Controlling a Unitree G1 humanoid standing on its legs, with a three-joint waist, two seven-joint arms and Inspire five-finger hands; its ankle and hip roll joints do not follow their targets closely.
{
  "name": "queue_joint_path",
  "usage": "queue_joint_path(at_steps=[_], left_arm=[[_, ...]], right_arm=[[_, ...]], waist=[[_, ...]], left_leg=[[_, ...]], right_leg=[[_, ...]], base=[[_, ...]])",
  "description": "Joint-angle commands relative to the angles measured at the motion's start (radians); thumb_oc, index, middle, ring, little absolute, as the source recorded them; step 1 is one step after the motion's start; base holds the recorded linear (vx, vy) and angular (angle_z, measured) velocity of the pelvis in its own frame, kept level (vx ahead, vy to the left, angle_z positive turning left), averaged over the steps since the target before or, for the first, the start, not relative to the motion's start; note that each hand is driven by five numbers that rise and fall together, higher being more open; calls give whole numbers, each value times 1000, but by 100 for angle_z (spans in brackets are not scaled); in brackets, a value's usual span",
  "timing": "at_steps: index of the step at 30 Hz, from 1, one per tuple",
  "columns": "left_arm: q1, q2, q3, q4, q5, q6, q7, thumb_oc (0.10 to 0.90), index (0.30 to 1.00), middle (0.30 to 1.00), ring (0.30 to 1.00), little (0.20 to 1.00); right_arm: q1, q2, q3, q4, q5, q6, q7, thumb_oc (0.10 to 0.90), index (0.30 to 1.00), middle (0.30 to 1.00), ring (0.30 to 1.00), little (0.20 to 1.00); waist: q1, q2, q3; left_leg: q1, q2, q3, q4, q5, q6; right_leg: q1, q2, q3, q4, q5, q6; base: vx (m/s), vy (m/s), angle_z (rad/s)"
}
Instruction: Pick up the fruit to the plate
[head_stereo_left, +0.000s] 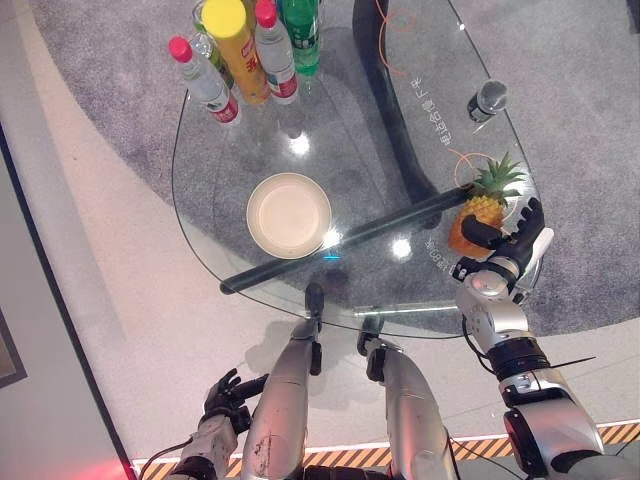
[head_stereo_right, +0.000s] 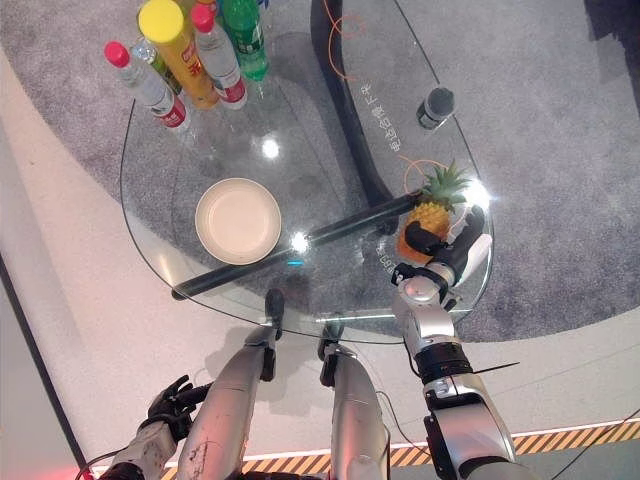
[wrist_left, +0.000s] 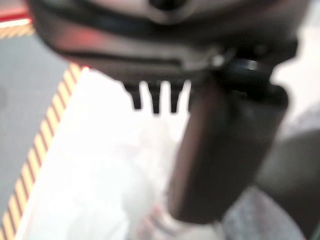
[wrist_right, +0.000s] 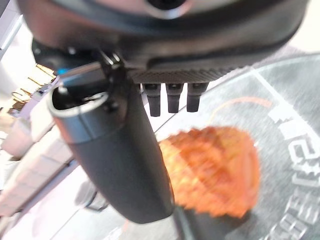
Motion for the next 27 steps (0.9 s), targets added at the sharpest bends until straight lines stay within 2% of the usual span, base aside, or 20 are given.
queue_joint_path(at_steps=[1,5,8,18,20,21,27], left_arm=[[37,-43,-34,3,-38,12,30,800,900,900,900,900],[35,-49,-37,-6,-40,16,37,800,900,900,900,900],[34,-51,-38,-9,-38,16,40,800,900,900,900,900],[37,-45,-39,-6,-27,17,26,800,900,900,900,900],[37,-43,-42,-7,-30,18,25,800,900,900,900,900],[38,-44,-42,-8,-36,17,25,800,900,900,900,900],[39,-41,-47,-9,-52,13,27,800,900,900,900,900]], right_arm=[[-45,-130,18,-88,-118,9,-86,800,900,900,900,900],[-56,-131,28,-85,-122,61,-103,800,900,900,900,900],[-59,-125,37,-80,-88,63,-83,800,900,900,900,900],[-102,-99,45,-60,115,-47,48,800,900,900,900,900],[-108,-91,40,-39,168,-58,64,800,900,900,900,900],[-116,-79,33,-1,241,-72,68,800,900,900,900,900],[-121,-64,17,71,357,-68,43,800,900,900,900,900]], waist=[[-11,18,-22],[-8,21,-22],[-6,21,-22],[10,30,-22],[12,33,-22],[14,34,-22],[15,34,-22]], left_leg=[[4,-22,-16,131,-86,41],[5,-22,-13,124,-84,40],[7,-23,-14,120,-83,40],[20,-26,-19,103,-78,35],[21,-25,-19,100,-77,34],[20,-26,-19,98,-75,32],[25,-27,-17,86,-71,30]], right_leg=[[8,-25,-68,-129,223,31],[6,-27,-67,-132,222,31],[7,-28,-69,-134,223,31],[10,-34,-80,-132,220,28],[10,-36,-81,-132,222,28],[8,-35,-82,-134,223,26],[13,-30,-80,-147,227,23]], base=[[-3,41,-4],[0,0,0],[0,0,0],[0,0,0],[0,0,0],[0,0,0],[0,0,0]])
